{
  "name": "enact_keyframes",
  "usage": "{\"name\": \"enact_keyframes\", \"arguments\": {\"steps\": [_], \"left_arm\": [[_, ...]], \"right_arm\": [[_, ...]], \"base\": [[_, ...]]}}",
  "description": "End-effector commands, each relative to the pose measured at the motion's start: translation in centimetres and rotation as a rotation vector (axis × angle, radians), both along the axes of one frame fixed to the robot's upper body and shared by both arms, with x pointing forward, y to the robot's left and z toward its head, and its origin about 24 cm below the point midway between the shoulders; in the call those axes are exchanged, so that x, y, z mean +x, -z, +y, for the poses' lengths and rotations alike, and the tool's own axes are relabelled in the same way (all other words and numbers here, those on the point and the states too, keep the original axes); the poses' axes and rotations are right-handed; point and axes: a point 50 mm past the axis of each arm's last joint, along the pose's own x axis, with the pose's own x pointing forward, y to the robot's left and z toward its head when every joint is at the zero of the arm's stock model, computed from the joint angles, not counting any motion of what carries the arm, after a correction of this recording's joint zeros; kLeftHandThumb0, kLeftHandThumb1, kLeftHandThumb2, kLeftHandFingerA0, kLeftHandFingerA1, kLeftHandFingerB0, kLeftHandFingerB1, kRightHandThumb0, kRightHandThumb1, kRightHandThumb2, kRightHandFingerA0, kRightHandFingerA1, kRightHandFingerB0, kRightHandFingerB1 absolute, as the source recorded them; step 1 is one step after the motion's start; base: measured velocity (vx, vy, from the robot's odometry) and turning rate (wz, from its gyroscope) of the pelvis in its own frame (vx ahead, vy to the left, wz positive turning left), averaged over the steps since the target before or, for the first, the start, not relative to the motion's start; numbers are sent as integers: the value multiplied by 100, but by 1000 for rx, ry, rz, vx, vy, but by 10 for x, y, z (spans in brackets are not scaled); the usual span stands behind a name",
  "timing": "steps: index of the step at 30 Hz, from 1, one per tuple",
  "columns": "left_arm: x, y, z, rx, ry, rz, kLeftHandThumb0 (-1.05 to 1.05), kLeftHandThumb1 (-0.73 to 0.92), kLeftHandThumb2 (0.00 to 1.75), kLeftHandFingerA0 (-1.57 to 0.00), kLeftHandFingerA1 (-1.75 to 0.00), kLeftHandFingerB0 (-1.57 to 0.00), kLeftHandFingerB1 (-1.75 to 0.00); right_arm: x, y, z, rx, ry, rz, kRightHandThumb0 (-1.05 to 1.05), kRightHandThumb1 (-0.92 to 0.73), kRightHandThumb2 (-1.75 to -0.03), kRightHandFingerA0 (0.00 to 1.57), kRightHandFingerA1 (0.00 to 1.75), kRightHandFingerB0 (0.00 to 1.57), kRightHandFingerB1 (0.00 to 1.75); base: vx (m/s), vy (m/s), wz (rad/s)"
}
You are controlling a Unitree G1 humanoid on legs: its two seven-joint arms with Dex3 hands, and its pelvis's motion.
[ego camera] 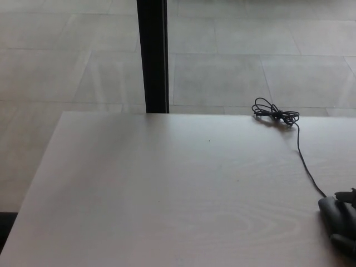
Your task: The robot uses its right fingers to click on the left button of the black mouse placed on the table.
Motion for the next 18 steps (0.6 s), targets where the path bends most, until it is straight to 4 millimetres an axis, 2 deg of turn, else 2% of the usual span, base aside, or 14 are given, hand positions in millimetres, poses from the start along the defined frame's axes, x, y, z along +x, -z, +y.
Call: {"name": "enact_keyframes", "arguments": {"steps": [1,3,6,11,12,13,15,16,18], "left_arm": [[0,-2,3,12,-14,-9,-91,92,82,-56,-68,-50,-49],[0,-3,2,10,-7,-14,-91,92,82,-53,-62,-45,-48],[0,-3,3,11,9,-3,-89,92,79,-50,-59,-47,-48],[2,-4,3,7,-2,-18,-93,92,84,-51,-63,-45,-48],[2,-3,3,15,-3,-15,-93,92,84,-51,-62,-47,-48],[3,-3,3,17,1,-4,-90,92,80,-52,-61,-51,-49],[4,-4,3,18,2,-11,-92,92,84,-55,-66,-46,-48],[4,-4,3,18,1,-19,-89,92,82,-60,-68,-49,-50],[5,-4,4,15,-7,-25,-90,92,81,-58,-67,-48,-48]], "right_arm": [[-2,1,0,-10,-5,27,-72,-65,-96,15,51,29,47],[-2,1,-1,-25,-9,20,-73,-65,-98,14,51,29,48],[-3,2,-2,-25,-6,26,-72,-65,-98,12,51,28,48],[-2,2,-5,-36,-3,16,-73,-65,-96,17,52,30,48],[-4,3,-10,-88,1,14,-75,-67,-98,21,53,32,48],[-4,5,-13,-105,12,19,-76,-67,-98,20,53,32,48],[-5,6,-16,-91,17,27,-75,-67,-98,18,52,31,48],[-7,7,-17,-73,21,41,-74,-66,-97,15,52,30,48],[-8,8,-20,-118,25,49,-77,-68,-99,19,52,31,48]], "base": [[0,0,0],[0,0,0],[0,0,0],[0,0,0],[0,0,0],[0,0,0],[0,0,0],[0,0,0],[0,0,0]]}}
